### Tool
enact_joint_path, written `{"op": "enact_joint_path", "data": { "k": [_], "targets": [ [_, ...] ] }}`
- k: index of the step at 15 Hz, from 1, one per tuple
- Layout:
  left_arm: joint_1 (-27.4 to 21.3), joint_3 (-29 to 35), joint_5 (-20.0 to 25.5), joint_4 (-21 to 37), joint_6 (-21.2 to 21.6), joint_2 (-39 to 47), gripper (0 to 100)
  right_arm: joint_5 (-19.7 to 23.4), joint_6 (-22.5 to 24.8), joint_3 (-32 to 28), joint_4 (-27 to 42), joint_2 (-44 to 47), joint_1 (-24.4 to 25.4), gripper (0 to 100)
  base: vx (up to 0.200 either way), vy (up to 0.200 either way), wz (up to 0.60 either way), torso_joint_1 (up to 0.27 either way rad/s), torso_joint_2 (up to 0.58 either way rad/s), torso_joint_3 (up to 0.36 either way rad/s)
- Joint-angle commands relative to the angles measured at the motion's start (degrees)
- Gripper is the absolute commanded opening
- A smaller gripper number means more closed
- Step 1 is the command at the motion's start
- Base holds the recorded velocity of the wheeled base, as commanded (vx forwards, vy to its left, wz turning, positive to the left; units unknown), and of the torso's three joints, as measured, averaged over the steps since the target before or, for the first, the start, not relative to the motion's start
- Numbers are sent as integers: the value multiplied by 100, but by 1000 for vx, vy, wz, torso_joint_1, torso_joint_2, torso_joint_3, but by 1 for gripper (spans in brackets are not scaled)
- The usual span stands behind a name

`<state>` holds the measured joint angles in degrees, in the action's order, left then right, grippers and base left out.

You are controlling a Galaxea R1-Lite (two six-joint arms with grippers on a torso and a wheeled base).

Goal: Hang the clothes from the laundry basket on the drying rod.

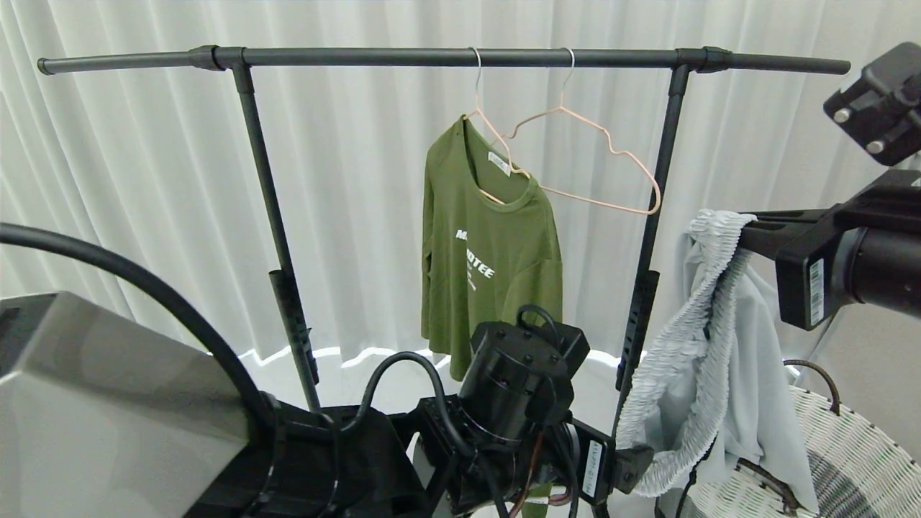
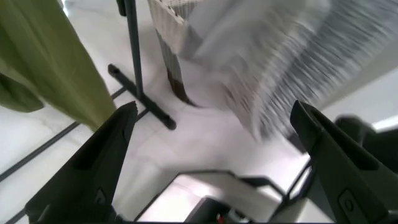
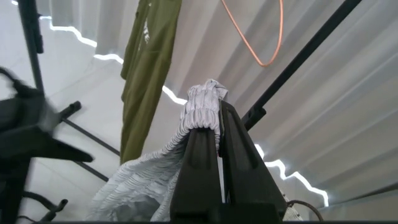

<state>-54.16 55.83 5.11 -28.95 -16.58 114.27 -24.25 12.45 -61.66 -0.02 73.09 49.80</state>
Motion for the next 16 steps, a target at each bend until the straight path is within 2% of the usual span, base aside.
{"op": "enact_joint_path", "data": {
  "k": [1, 3, 4, 8, 11, 13, 16],
  "targets": [
    [2, -2, -54, -137, -38, 376, 100, -1, 3, 14, 20, -146, 83, 0, 0, 0, 0, 0, 0, 0],
    [-59, -29, -194, -146, -47, 517, 100, -1, 12, 22, 64, -234, 118, 0, 0, 0, 0, 0, 0, 0],
    [-77, -81, -273, -146, -47, 543, 0, -1, 3, 22, 117, -269, 118, 0, 0, 0, 0, 0, 0, 0],
    [-385, -784, -537, -225, 6, 139, 0, -1, -67, 49, 354, -349, 83, 0, 0, 0, 0, 0, 0, 0],
    [-314, -1110, -660, -401, 6, -758, 0, 17, -269, 321, 328, -305, 83, 0, 0, 0, 0, 0, 0, 0],
    [152, -969, -678, 382, 6, -1944, 0, 113, -260, 523, -77, -252, 91, 0, 0, 0, 0, 0, 0, 0],
    [521, -468, -871, 2561, 173, -3465, 0, 140, -93, 532, -1079, 56, 153, 0, 0, 0, 0, 0, 0, 0]
  ]
}}
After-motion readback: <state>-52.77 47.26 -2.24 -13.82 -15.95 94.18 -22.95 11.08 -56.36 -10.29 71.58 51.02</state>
